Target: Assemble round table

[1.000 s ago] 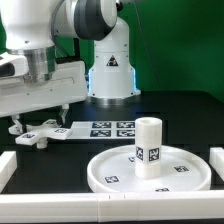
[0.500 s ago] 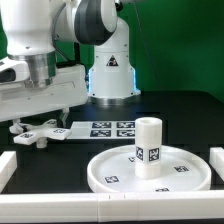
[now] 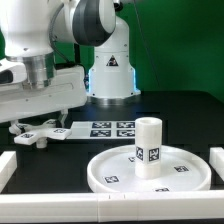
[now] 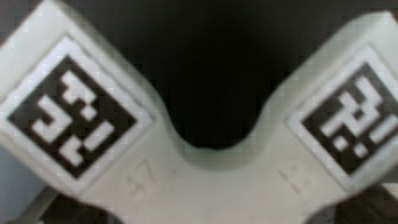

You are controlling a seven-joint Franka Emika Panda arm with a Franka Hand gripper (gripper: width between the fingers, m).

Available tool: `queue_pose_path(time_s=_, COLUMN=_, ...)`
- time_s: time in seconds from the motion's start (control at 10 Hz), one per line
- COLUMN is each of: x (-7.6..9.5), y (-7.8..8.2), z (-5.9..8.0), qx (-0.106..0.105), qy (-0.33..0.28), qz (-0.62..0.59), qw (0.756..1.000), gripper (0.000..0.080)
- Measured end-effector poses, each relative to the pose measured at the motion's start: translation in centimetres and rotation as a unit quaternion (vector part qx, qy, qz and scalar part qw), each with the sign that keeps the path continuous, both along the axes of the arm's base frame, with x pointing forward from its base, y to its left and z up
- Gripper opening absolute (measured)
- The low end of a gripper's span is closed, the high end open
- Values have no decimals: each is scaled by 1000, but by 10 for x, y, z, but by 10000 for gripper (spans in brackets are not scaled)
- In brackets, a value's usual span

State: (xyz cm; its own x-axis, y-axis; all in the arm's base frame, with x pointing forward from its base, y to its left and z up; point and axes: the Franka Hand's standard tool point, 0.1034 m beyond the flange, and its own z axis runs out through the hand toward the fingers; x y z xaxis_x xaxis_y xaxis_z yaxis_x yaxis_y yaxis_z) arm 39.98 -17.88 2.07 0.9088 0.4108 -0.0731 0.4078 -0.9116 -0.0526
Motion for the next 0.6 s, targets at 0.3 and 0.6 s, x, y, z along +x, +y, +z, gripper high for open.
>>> queue_pose_path(time_s=0.3, x=0, y=2, z=-2, qx=0, qy=1, qz=2, qw=1000, gripper=562)
queue_pose_path(time_s=0.6, x=0, y=2, z=-2, qx=0, qy=1, qz=3, qw=1000, gripper=452)
